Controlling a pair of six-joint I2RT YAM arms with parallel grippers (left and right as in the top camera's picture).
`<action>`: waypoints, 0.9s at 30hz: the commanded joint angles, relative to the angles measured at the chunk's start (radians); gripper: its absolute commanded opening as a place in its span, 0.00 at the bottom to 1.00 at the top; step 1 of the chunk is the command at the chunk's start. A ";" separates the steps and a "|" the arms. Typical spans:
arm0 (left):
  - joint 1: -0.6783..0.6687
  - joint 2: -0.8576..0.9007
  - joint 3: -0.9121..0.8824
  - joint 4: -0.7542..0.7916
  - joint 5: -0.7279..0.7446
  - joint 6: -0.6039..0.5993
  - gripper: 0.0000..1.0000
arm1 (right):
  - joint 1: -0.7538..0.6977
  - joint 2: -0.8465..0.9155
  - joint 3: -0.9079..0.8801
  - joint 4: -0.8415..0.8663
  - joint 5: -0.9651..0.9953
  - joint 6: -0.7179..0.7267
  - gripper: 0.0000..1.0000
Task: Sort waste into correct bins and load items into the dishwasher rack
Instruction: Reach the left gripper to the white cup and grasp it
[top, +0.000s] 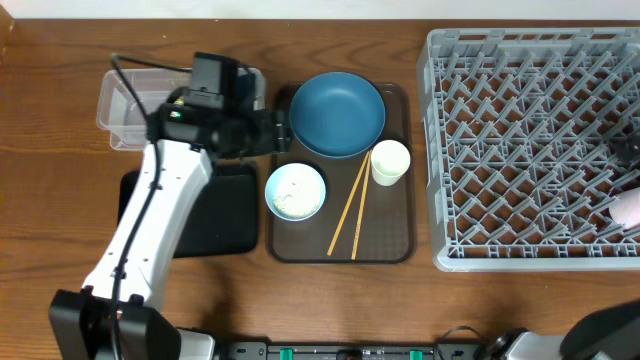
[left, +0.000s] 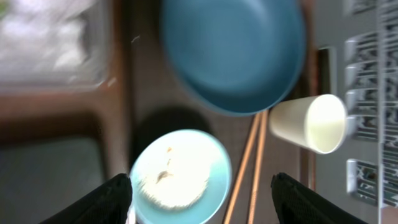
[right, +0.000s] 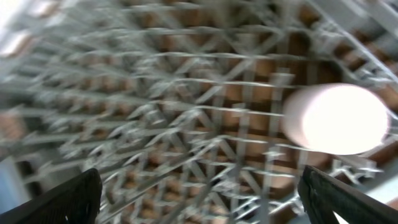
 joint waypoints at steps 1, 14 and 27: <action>-0.073 0.027 0.003 0.061 -0.005 0.017 0.75 | 0.086 -0.051 0.021 -0.036 -0.083 -0.055 0.99; -0.291 0.253 0.003 0.304 -0.006 0.017 0.75 | 0.316 -0.060 0.018 -0.073 -0.069 -0.094 0.99; -0.383 0.416 0.002 0.326 -0.006 0.016 0.54 | 0.317 -0.060 0.018 -0.077 -0.039 -0.094 0.99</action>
